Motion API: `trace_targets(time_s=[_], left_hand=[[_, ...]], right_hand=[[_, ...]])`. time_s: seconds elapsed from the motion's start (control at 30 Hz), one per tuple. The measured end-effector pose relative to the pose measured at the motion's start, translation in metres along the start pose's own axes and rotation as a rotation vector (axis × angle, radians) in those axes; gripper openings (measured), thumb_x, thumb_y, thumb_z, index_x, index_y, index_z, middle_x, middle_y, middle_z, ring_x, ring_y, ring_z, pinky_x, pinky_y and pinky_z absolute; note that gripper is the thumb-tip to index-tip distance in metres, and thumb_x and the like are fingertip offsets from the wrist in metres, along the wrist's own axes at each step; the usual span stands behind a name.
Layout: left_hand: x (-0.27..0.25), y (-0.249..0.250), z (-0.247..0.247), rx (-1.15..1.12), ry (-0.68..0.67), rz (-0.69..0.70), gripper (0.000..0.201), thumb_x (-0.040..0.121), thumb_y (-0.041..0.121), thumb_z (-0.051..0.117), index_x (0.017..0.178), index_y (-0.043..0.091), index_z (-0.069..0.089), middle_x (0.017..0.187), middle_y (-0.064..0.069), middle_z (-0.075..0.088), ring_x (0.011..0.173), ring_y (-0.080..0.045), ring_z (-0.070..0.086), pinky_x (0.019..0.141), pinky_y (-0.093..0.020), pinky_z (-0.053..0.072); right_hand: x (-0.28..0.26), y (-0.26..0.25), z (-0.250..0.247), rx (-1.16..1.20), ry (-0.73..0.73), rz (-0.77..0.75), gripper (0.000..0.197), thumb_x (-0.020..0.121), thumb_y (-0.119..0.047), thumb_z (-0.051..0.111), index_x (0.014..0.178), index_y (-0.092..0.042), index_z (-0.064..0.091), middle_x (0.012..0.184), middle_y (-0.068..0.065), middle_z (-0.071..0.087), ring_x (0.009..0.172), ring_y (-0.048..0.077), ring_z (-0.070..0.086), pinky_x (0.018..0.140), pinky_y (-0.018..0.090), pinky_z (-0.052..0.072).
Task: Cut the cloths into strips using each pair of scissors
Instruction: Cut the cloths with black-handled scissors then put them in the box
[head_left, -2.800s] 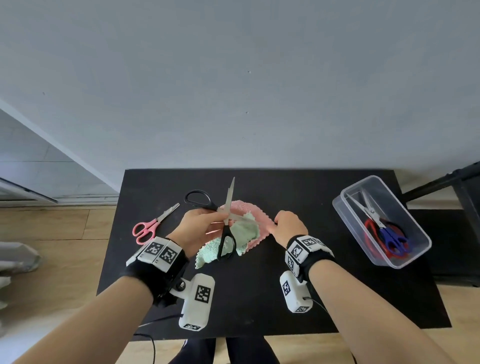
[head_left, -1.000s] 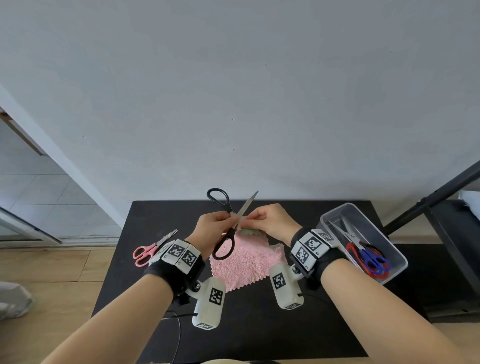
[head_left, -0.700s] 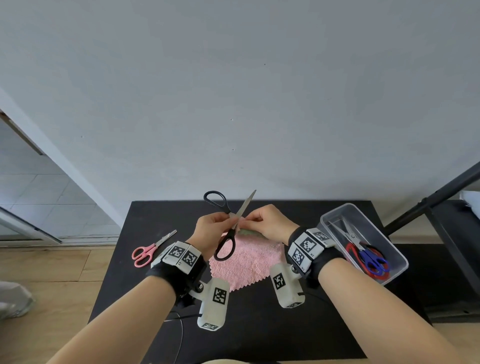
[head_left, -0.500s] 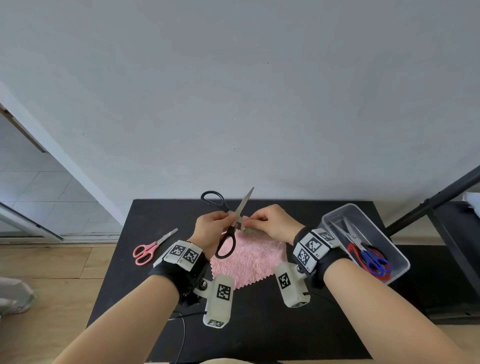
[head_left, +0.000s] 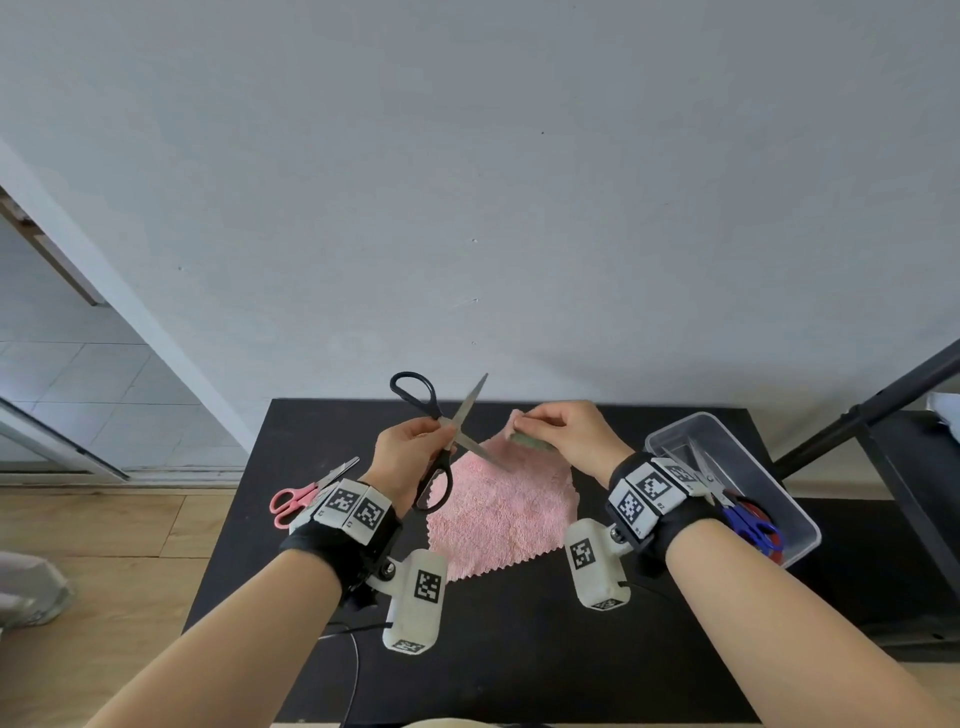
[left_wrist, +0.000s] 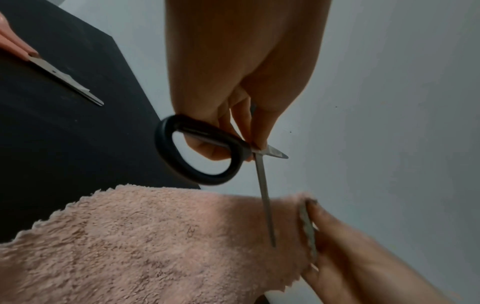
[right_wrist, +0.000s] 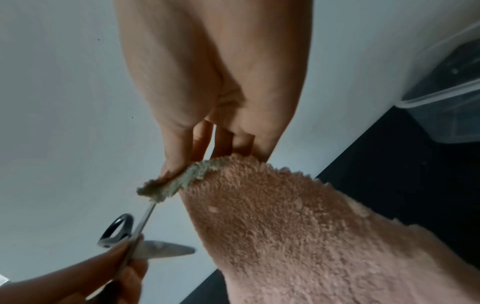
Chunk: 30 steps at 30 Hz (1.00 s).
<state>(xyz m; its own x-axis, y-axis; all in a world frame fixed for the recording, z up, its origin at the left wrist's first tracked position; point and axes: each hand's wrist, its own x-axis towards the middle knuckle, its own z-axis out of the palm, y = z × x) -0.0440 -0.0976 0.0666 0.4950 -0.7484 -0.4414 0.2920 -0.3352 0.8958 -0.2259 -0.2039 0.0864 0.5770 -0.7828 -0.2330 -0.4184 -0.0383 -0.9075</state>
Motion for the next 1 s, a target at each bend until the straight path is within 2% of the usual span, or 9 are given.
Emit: trace_targets(time_s=[0.1, 0.23, 0.37, 0.43, 0.53, 0.67, 0.77, 0.87, 1.0], left_hand=[[-0.006, -0.001, 0.009, 0.014, -0.068, 0.018, 0.008, 0.085, 0.009, 0.068, 0.088, 0.002, 0.069, 0.067, -0.005, 0.064, 0.06, -0.014, 0.058, 0.059, -0.02, 0.046], [-0.013, 0.001, 0.017, -0.015, -0.102, 0.028, 0.016, 0.082, 0.013, 0.072, 0.089, -0.001, 0.066, 0.068, -0.006, 0.066, 0.049, -0.006, 0.058, 0.049, -0.014, 0.043], [-0.015, 0.002, 0.014, -0.019, -0.123, 0.019, 0.014, 0.078, 0.015, 0.077, 0.081, 0.004, 0.068, 0.081, -0.015, 0.071, 0.065, -0.015, 0.064, 0.062, -0.023, 0.048], [-0.014, 0.002, 0.011, -0.003, -0.102, 0.019, 0.013, 0.078, 0.014, 0.077, 0.079, 0.003, 0.069, 0.084, -0.019, 0.071, 0.068, -0.02, 0.064, 0.066, -0.026, 0.049], [-0.009, 0.003, 0.008, -0.005, -0.053, 0.014, 0.008, 0.081, 0.01, 0.073, 0.077, 0.004, 0.07, 0.081, -0.018, 0.07, 0.071, -0.024, 0.061, 0.072, -0.031, 0.049], [-0.003, 0.005, 0.003, -0.014, 0.004, -0.01, 0.006, 0.084, 0.009, 0.07, 0.079, 0.006, 0.069, 0.067, -0.007, 0.065, 0.063, -0.018, 0.058, 0.064, -0.026, 0.048], [0.002, 0.007, -0.004, -0.042, 0.069, -0.033, 0.008, 0.087, 0.012, 0.067, 0.082, 0.005, 0.068, 0.066, -0.005, 0.062, 0.059, -0.014, 0.052, 0.057, -0.023, 0.044], [0.008, 0.008, -0.011, -0.136, 0.129, -0.06, 0.012, 0.09, 0.01, 0.062, 0.081, 0.003, 0.064, 0.069, -0.007, 0.059, 0.064, -0.015, 0.052, 0.062, -0.024, 0.044], [0.009, 0.009, -0.01, -0.288, 0.139, -0.102, 0.009, 0.09, 0.006, 0.061, 0.083, 0.0, 0.061, 0.071, -0.009, 0.059, 0.066, -0.017, 0.056, 0.064, -0.024, 0.047]], right_hand=[[0.0, -0.01, 0.013, 0.015, -0.072, -0.02, 0.015, 0.084, -0.024, 0.07, 0.093, -0.013, 0.075, 0.085, -0.007, 0.073, 0.078, 0.0, 0.066, 0.068, 0.005, 0.046], [0.001, -0.014, 0.025, 0.03, -0.098, -0.004, 0.024, 0.08, -0.027, 0.074, 0.097, -0.01, 0.075, 0.076, -0.012, 0.071, 0.069, -0.007, 0.065, 0.063, 0.004, 0.045], [0.0, -0.012, 0.029, 0.025, -0.128, 0.04, 0.021, 0.08, -0.024, 0.075, 0.095, -0.01, 0.076, 0.059, -0.013, 0.066, 0.048, -0.008, 0.056, 0.048, 0.006, 0.038], [0.001, -0.012, 0.03, -0.013, -0.147, 0.045, 0.02, 0.082, -0.025, 0.074, 0.095, -0.01, 0.076, 0.065, -0.012, 0.067, 0.054, -0.008, 0.057, 0.053, 0.007, 0.04], [0.004, -0.015, 0.028, -0.09, -0.169, 0.036, 0.024, 0.083, -0.031, 0.072, 0.097, -0.012, 0.076, 0.087, 0.0, 0.074, 0.075, 0.001, 0.062, 0.069, 0.012, 0.045], [0.005, -0.011, 0.02, -0.108, -0.18, 0.053, 0.019, 0.084, -0.031, 0.071, 0.093, -0.015, 0.077, 0.09, 0.001, 0.074, 0.082, 0.006, 0.063, 0.081, 0.019, 0.046], [0.002, -0.004, 0.013, -0.054, -0.148, 0.084, 0.008, 0.084, -0.022, 0.071, 0.085, -0.016, 0.077, 0.081, -0.006, 0.073, 0.077, 0.001, 0.065, 0.077, 0.013, 0.047], [-0.003, 0.004, 0.01, 0.066, -0.062, 0.09, 0.006, 0.084, -0.017, 0.071, 0.081, -0.018, 0.076, 0.075, -0.011, 0.072, 0.071, -0.004, 0.066, 0.066, 0.006, 0.046], [-0.007, 0.009, 0.022, 0.245, 0.048, 0.122, 0.008, 0.08, -0.025, 0.074, 0.087, -0.022, 0.077, 0.088, 0.0, 0.075, 0.086, 0.011, 0.068, 0.08, 0.022, 0.051]])
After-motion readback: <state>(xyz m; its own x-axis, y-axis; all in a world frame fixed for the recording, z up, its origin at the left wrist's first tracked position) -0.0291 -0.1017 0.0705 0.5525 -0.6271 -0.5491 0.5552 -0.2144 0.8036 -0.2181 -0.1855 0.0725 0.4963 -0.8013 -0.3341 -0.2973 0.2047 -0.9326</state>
